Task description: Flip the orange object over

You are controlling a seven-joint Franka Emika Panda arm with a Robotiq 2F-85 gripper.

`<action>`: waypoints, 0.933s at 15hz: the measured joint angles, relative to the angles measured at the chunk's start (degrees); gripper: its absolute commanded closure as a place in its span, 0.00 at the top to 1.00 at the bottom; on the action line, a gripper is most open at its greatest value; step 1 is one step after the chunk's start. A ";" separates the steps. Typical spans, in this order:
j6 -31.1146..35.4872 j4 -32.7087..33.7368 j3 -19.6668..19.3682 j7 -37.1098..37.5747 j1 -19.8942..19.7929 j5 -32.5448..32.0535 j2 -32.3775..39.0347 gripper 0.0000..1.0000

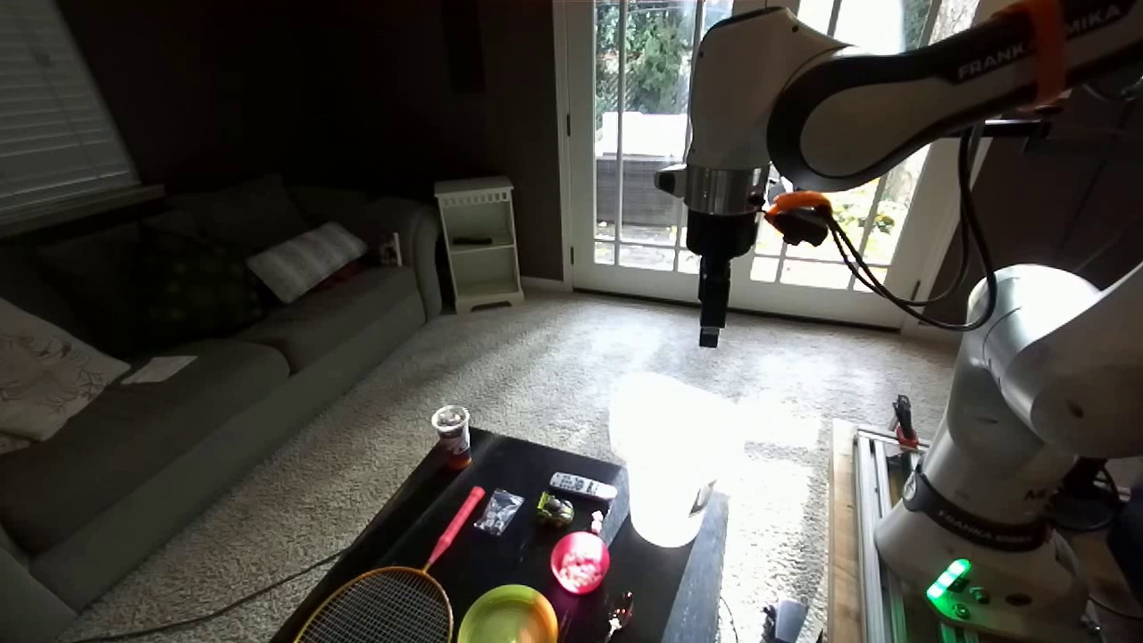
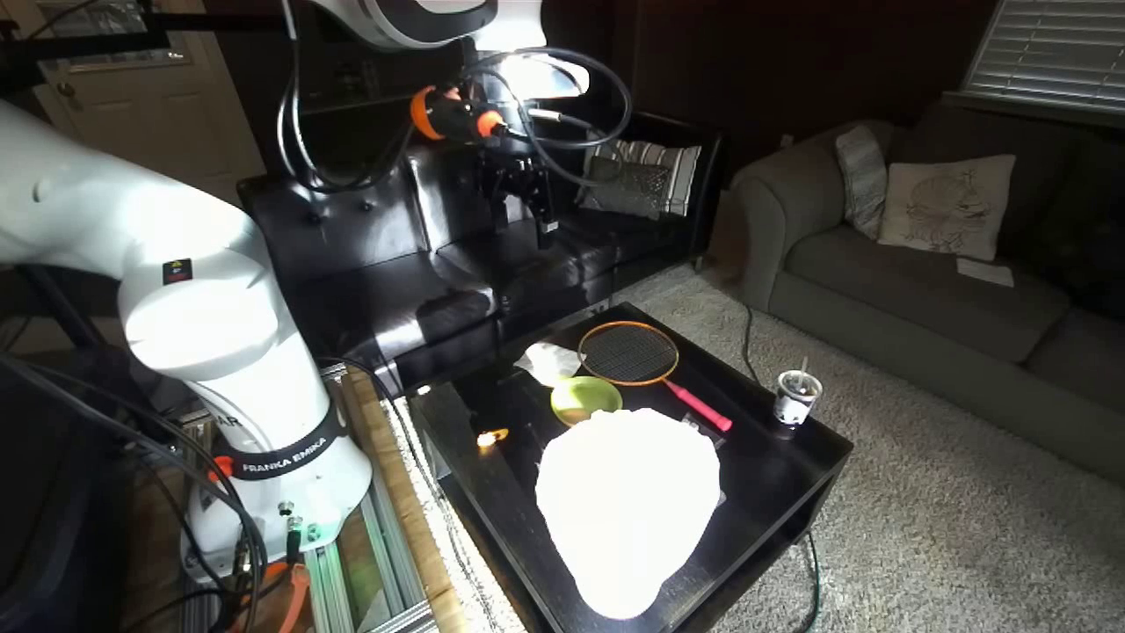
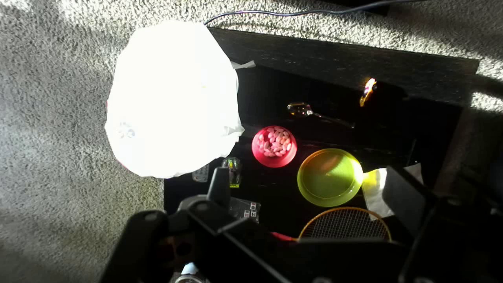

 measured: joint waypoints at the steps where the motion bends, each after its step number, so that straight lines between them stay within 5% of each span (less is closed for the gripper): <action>1: 0.00 0.00 0.00 0.00 0.00 0.00 0.00 1.00; 9: 0.18 -0.44 0.89 1.18 0.62 0.07 0.07 1.00; 14: 3.96 -4.71 10.47 13.13 6.28 2.02 0.59 1.00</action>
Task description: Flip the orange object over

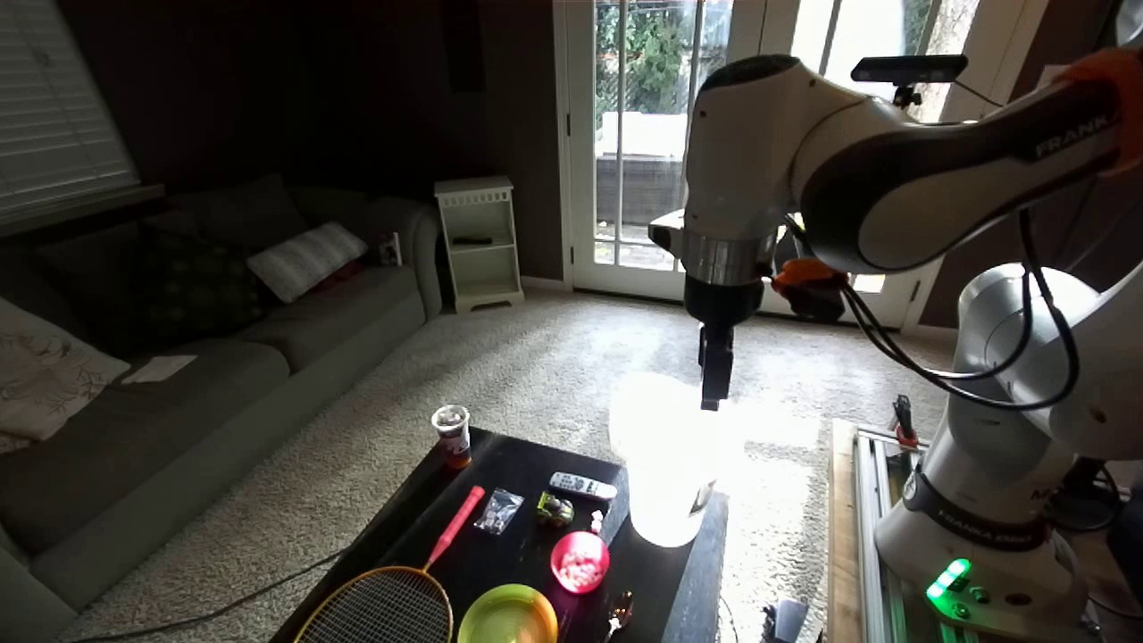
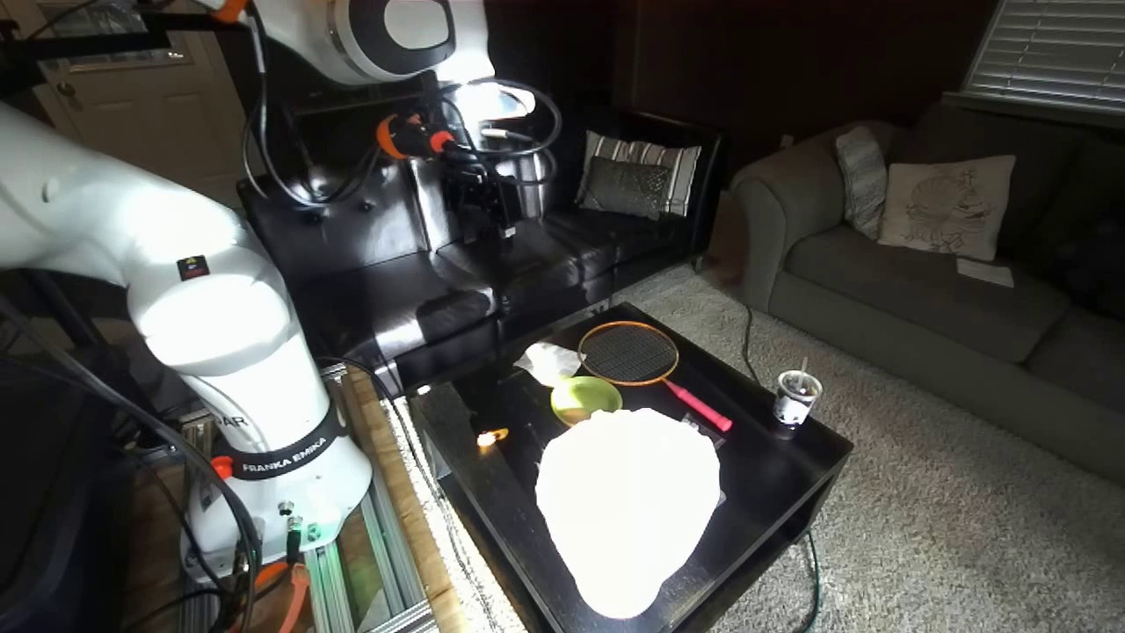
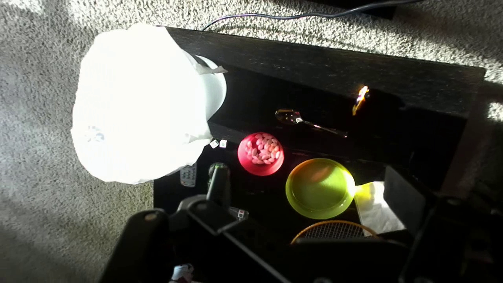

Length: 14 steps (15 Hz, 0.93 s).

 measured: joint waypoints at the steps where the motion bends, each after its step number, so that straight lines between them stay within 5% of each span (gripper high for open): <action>1: 0.85 -0.14 2.37 3.45 1.35 1.10 0.78 1.00; 6: 9.65 -0.28 9.84 19.21 4.44 8.13 9.08 1.00; 14: 23.21 2.42 13.61 44.33 2.30 7.43 32.42 1.00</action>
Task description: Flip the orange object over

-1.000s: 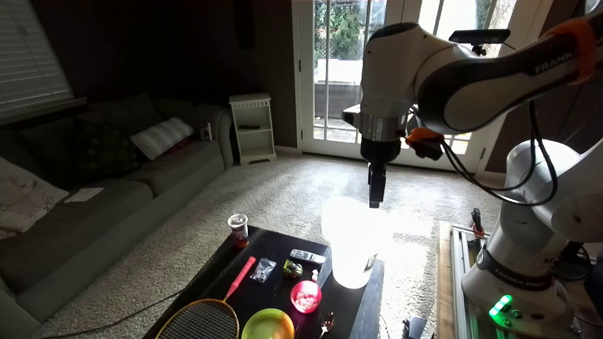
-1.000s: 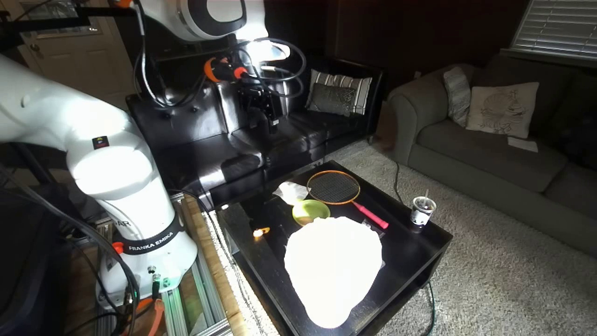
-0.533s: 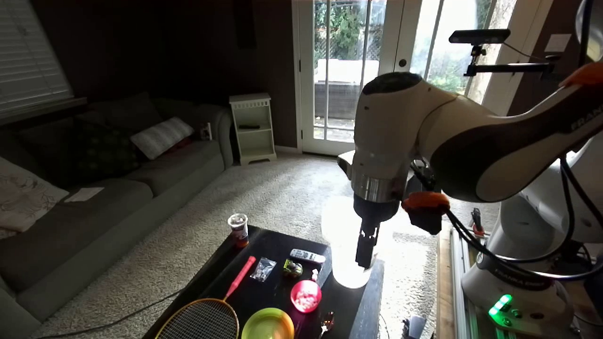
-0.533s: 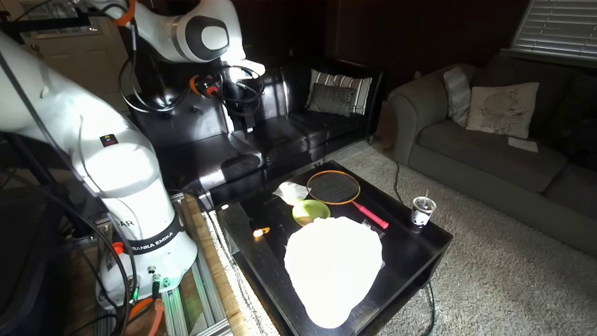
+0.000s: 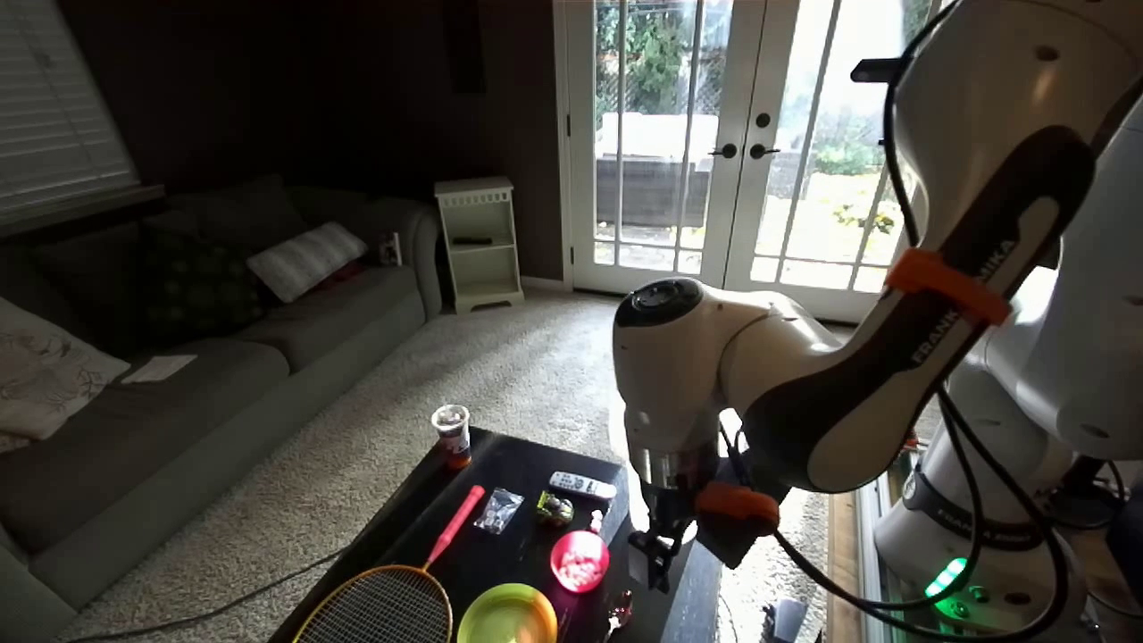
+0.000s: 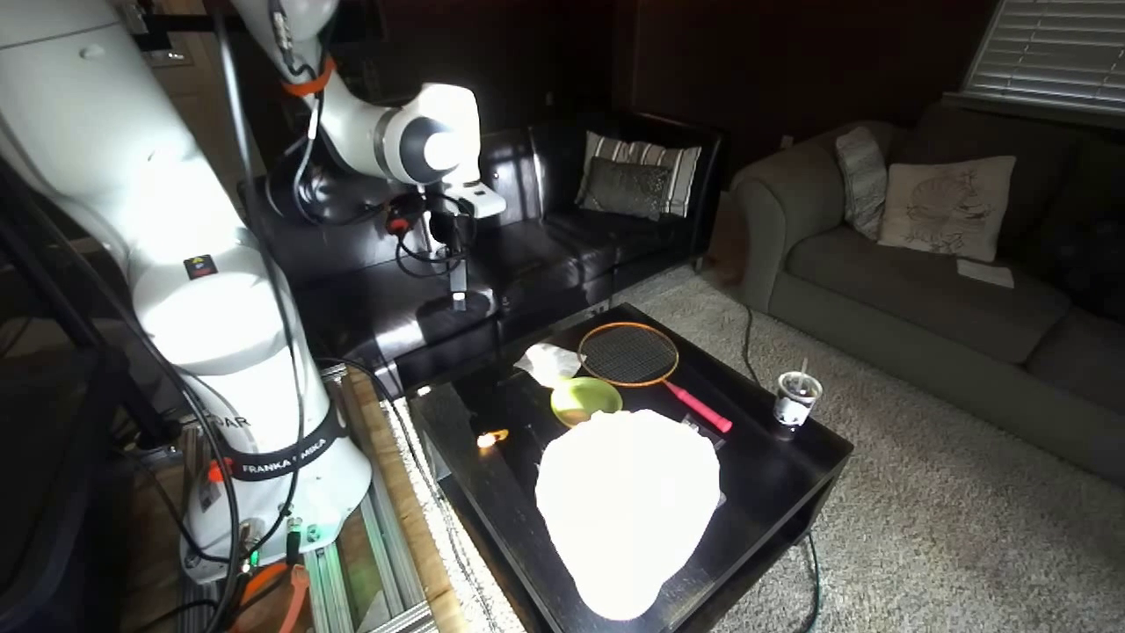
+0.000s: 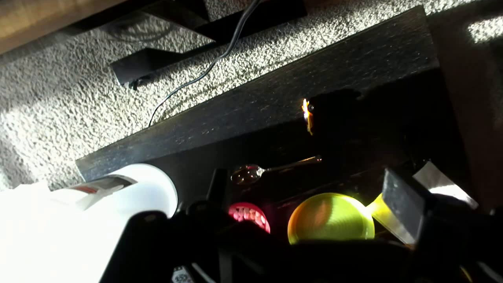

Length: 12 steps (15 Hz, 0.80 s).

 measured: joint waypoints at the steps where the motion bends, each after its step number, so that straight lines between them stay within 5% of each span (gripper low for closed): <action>1: 0.50 0.57 -0.43 0.58 0.37 -0.16 1.96 1.00; 12: 0.47 0.46 -2.19 0.43 1.69 -0.16 1.62 1.00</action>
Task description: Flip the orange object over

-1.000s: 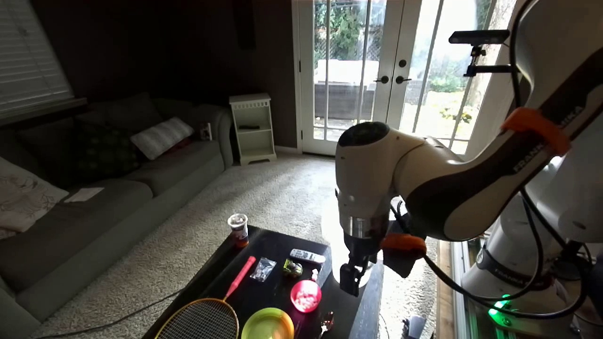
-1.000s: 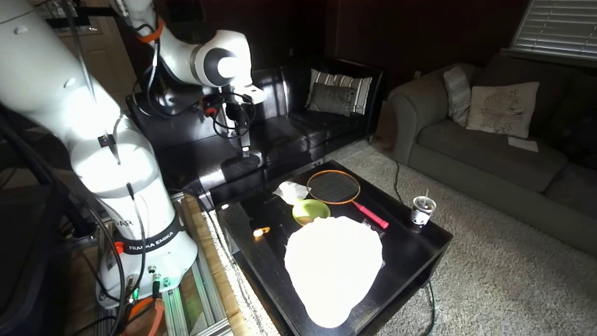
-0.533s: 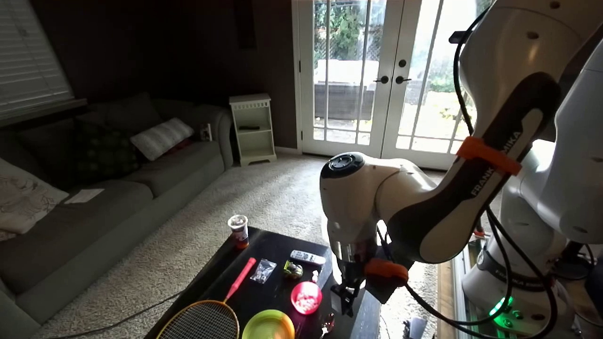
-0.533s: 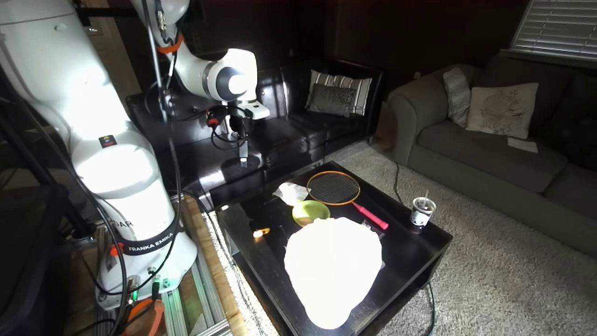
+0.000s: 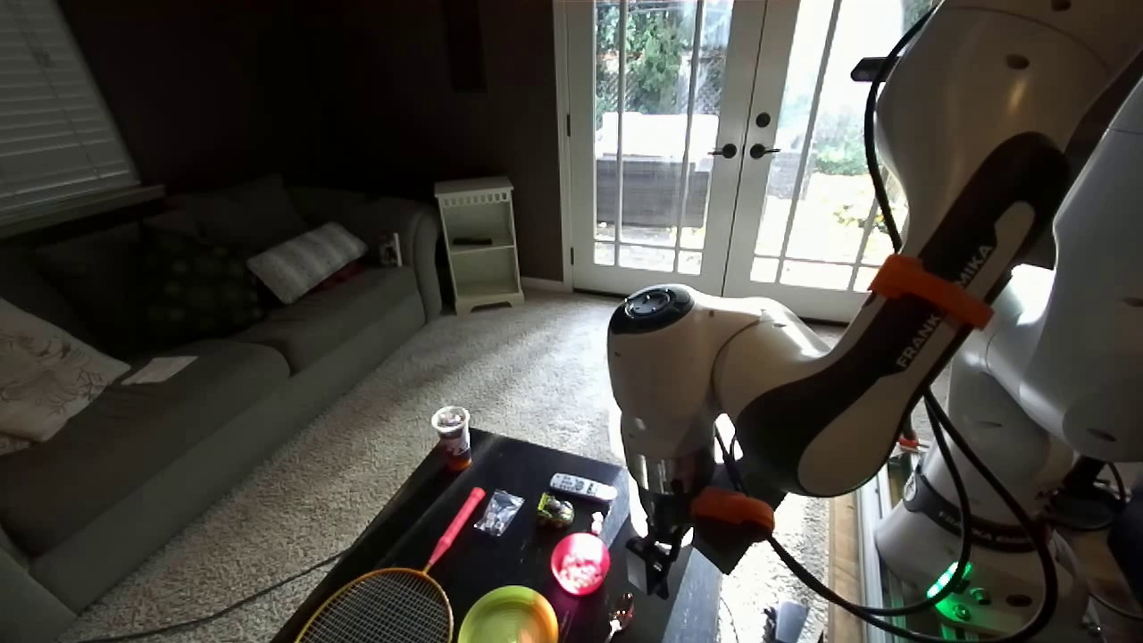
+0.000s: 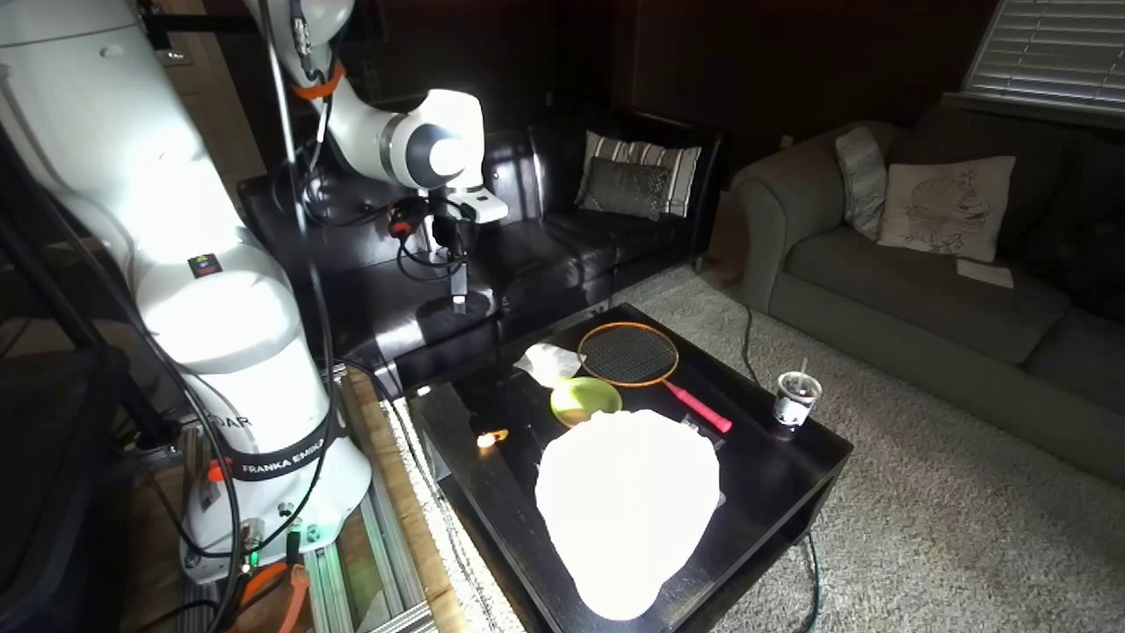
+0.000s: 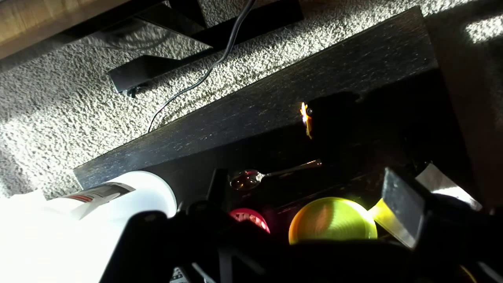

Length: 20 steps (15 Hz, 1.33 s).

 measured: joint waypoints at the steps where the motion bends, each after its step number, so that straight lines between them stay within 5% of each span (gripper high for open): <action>1: 0.00 -0.20 -0.07 1.38 0.18 -0.03 0.53 1.00; 6: 3.87 -0.75 0.57 12.84 4.78 1.00 8.43 1.00; 13: 25.27 3.75 -2.59 18.79 11.94 6.41 26.84 1.00; 20: 25.79 4.32 -3.40 18.41 12.54 6.43 27.99 1.00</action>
